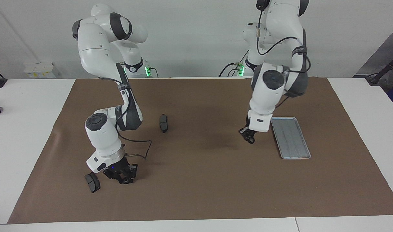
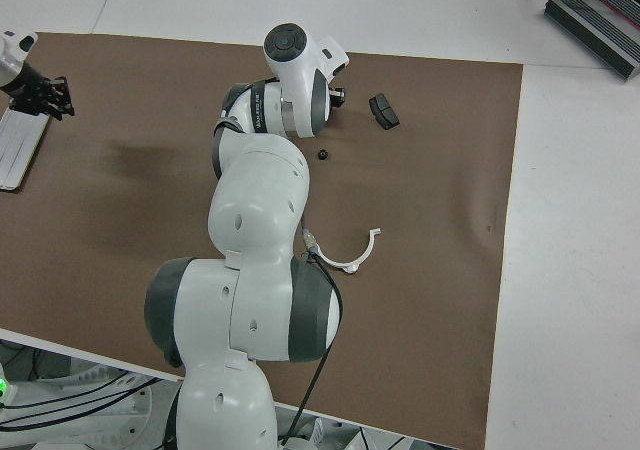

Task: Pick bearing gear from pile to tray
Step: 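Carry the gear to the tray while the right gripper returns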

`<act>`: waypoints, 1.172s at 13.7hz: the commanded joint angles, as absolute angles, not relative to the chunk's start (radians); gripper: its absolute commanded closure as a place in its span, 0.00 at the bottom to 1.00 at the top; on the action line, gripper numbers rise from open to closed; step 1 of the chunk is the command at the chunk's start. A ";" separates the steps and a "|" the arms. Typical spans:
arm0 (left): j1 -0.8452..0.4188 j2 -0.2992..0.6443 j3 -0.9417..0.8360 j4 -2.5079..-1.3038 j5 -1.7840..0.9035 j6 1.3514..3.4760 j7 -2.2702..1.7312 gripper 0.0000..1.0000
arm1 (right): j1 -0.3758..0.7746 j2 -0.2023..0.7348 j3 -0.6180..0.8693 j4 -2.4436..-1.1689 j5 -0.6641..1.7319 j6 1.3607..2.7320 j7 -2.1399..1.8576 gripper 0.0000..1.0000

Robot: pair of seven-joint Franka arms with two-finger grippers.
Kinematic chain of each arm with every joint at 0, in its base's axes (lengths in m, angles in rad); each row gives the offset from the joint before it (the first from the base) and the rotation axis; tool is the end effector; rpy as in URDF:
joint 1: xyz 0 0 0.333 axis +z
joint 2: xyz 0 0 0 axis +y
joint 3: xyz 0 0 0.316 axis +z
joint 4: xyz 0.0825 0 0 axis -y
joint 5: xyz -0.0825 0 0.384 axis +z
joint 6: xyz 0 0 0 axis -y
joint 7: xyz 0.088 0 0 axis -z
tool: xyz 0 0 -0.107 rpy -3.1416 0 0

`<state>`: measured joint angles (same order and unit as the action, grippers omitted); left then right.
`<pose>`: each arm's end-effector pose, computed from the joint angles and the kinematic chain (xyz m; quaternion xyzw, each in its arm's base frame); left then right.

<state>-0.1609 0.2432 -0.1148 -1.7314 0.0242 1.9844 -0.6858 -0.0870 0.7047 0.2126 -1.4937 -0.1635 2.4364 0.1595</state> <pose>0.6085 -0.1653 0.4396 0.9796 0.2006 0.0039 0.0050 0.7356 0.0620 0.2870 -0.9918 -0.0051 -0.1256 0.0225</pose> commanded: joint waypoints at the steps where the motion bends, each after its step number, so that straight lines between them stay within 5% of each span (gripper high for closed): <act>1: -0.020 0.166 -0.126 -1.830 -0.005 1.950 -0.485 1.00 | -0.094 0.698 0.221 -1.503 -0.178 2.359 0.156 0.53; 6: 0.112 0.058 -0.123 -2.173 -0.006 2.287 -0.260 1.00 | -0.097 0.698 0.219 -1.503 -0.181 2.379 0.149 0.60; 9: 0.118 0.077 -0.123 -2.206 -0.005 2.330 -0.227 1.00 | -0.106 0.699 0.221 -1.502 -0.195 2.430 0.149 0.60; 13: 0.106 0.063 -0.123 -2.327 -0.006 2.441 -0.227 0.98 | -0.104 0.699 0.221 -1.503 -0.196 2.436 0.149 0.88; 15: 0.103 0.061 -0.123 -2.326 -0.005 2.433 -0.230 0.67 | -0.101 0.698 0.221 -1.497 -0.195 2.431 0.156 0.98; 16: 0.103 0.064 -0.123 -2.315 -0.005 2.425 -0.227 0.10 | -0.097 0.698 0.222 -1.487 -0.192 2.419 0.158 1.00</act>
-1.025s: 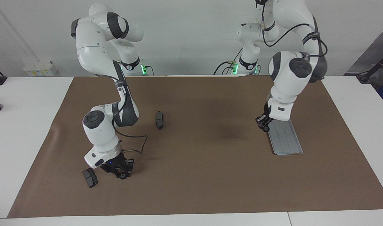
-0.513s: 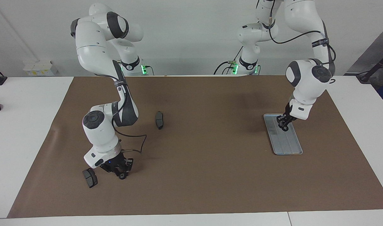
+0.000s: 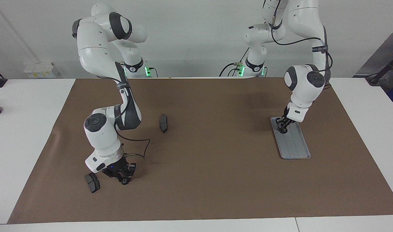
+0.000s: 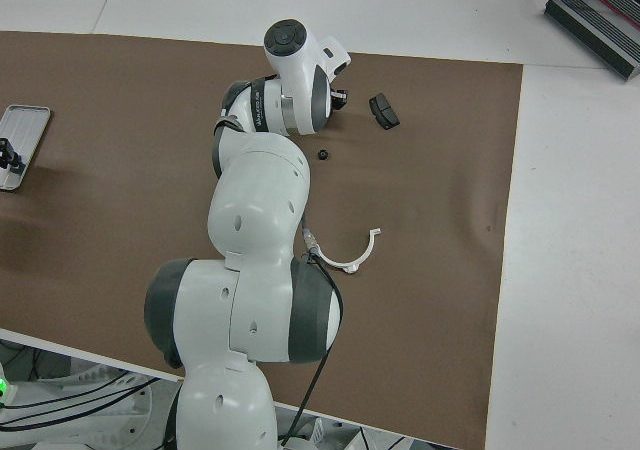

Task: Pick bearing gear from pile to tray
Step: 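Carry the gear to the tray while the right gripper returns, then release the gear on the tray while the right gripper grasps another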

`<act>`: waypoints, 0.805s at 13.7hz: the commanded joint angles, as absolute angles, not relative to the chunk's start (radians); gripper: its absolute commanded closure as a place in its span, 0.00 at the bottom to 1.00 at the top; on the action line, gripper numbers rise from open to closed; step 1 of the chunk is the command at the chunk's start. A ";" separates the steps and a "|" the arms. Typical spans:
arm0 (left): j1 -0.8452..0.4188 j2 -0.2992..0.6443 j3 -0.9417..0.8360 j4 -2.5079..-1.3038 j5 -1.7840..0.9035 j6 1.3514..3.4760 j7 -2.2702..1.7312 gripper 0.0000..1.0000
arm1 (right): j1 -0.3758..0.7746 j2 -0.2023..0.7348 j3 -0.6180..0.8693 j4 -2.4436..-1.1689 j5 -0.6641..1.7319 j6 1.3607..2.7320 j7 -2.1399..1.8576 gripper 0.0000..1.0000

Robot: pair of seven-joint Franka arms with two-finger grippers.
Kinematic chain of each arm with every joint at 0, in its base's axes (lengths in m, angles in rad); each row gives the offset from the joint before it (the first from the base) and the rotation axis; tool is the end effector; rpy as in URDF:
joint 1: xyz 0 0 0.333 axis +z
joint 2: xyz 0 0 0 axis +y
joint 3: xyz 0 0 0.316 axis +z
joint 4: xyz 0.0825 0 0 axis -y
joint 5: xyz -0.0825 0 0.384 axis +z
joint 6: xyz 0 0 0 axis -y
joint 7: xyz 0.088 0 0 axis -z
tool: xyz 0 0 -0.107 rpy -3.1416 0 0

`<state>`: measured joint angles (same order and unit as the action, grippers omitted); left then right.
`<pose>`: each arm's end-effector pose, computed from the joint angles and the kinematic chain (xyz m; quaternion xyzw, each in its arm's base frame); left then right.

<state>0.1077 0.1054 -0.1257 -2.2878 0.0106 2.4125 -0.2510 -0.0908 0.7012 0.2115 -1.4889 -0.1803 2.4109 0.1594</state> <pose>0.5270 -0.0094 0.3085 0.9936 0.1127 0.0096 0.0043 0.7351 0.0579 0.2889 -0.9929 -0.0082 -0.1182 0.0136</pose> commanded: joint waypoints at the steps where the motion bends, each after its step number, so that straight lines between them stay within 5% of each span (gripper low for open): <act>1: 0.101 0.074 -0.123 -2.277 -0.005 2.404 -0.229 0.00 | -0.094 0.698 0.224 -1.480 -0.190 2.419 0.160 1.00; 11: 0.100 0.074 -0.130 -1.835 -0.002 1.912 -0.235 0.00 | 0.302 0.729 0.219 -1.322 -0.201 2.445 0.428 1.00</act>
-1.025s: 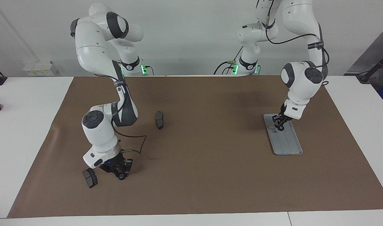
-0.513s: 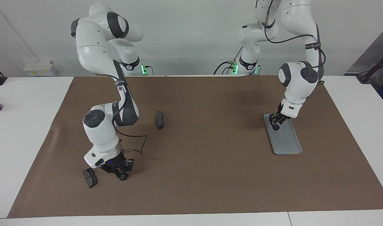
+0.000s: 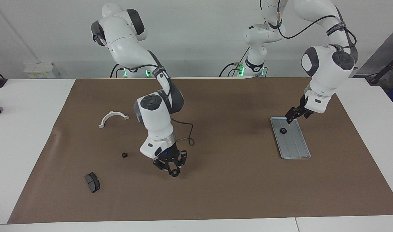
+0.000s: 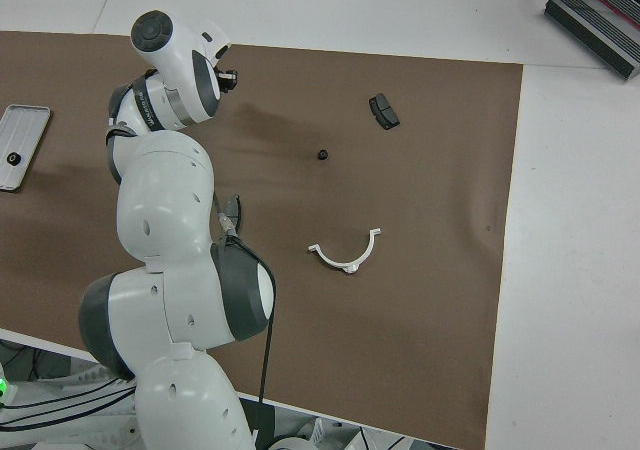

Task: Pick bearing gear from pile to tray
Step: 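Release the gear on the tray while the right gripper grasps another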

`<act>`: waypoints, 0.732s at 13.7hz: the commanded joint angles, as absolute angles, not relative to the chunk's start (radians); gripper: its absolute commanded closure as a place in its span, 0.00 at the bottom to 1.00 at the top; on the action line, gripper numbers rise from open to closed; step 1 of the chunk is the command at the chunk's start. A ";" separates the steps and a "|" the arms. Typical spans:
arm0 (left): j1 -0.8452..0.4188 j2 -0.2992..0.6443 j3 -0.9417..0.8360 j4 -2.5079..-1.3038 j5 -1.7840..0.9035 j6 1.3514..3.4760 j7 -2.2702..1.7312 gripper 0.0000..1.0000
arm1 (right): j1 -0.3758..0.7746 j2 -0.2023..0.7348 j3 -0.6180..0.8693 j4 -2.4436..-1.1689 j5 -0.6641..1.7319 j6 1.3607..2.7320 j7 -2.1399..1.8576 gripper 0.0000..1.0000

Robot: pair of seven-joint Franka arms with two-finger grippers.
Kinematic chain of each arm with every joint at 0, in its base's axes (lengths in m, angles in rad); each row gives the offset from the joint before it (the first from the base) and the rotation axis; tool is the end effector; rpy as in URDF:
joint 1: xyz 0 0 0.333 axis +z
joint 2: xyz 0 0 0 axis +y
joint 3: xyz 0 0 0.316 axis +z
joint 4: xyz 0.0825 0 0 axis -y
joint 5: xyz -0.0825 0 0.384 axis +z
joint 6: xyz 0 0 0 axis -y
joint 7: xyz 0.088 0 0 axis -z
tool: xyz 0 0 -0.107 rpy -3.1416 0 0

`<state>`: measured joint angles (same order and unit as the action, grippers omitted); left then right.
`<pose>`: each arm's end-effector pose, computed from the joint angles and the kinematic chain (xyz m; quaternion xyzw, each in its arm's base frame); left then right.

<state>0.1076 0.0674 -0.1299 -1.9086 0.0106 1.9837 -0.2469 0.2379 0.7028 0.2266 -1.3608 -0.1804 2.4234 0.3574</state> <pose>0.5777 -0.0109 0.4612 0.9939 0.1101 0.0042 0.0001 0.7019 0.3029 0.3521 -0.9797 -0.0689 -0.1740 0.0711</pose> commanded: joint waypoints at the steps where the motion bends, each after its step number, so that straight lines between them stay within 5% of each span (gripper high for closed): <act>1: 0.100 0.075 -0.136 -1.815 -0.003 1.898 -0.242 0.00 | 0.340 0.727 0.218 -1.322 -0.204 2.453 0.483 1.00; 10: 0.034 0.086 -0.152 -1.830 -0.008 1.979 -0.311 0.00 | 0.567 0.721 0.218 -1.324 -0.198 2.531 0.613 1.00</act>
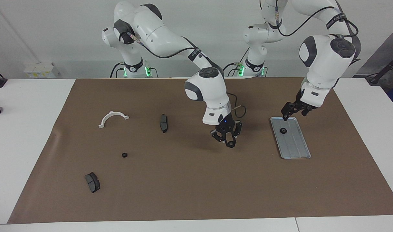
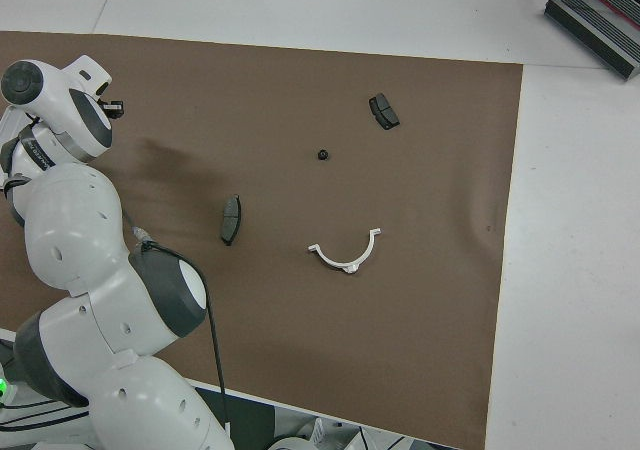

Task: Pick bearing gear from pile to tray
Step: 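Bring the second gear to center while the left gripper takes it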

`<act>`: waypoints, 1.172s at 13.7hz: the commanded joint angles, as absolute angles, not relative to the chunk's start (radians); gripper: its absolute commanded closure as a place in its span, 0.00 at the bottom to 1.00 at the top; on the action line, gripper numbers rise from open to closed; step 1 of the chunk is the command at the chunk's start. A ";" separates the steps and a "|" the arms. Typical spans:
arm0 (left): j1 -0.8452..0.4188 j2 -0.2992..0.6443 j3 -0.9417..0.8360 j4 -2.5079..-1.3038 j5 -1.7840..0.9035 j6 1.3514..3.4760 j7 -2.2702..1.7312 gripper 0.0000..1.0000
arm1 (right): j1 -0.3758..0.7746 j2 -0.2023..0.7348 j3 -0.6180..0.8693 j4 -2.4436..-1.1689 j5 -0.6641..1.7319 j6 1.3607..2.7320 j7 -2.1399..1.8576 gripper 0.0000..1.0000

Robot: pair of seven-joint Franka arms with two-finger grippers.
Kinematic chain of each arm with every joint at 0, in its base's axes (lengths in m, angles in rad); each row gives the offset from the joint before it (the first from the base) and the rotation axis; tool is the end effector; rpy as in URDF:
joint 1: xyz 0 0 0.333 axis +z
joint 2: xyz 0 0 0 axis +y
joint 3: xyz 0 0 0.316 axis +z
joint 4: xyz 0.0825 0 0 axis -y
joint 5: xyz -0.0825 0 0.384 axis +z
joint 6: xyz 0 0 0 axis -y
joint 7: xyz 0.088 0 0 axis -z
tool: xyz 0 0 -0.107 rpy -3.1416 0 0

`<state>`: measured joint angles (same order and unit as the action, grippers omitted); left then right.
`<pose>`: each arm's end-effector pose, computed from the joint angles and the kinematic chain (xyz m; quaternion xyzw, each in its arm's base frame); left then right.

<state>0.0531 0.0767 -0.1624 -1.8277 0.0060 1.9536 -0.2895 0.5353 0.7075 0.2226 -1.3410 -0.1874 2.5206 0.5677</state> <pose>0.5861 -0.0617 0.4920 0.9957 0.0893 0.0239 0.0083 0.5912 0.4989 0.3702 -0.9639 -0.1102 -0.1959 0.1431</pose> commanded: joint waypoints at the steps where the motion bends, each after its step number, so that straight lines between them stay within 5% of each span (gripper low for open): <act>1: 0.034 0.086 -0.152 -1.830 -0.008 1.977 -0.311 0.00 | 0.574 0.721 0.218 -1.328 -0.201 2.530 0.626 1.00; 6: 0.034 0.086 -0.152 -1.830 -0.008 1.977 -0.311 0.00 | 0.588 0.715 0.218 -1.358 -0.192 2.499 0.630 1.00; 8: 0.034 0.086 -0.152 -1.832 -0.008 1.980 -0.311 0.00 | 0.588 0.715 0.219 -1.361 -0.190 2.491 0.638 0.77; 14: 0.034 0.100 -0.152 -1.841 -0.008 2.019 -0.333 0.00 | 0.569 0.712 0.218 -1.364 -0.192 2.482 0.658 0.52; 15: 0.031 0.101 -0.152 -1.841 -0.008 2.029 -0.333 0.00 | 0.568 0.710 0.218 -1.358 -0.193 2.458 0.650 0.35; 16: 0.029 0.101 -0.152 -1.845 -0.008 2.039 -0.345 0.00 | 0.557 0.710 0.218 -1.356 -0.204 2.448 0.646 0.28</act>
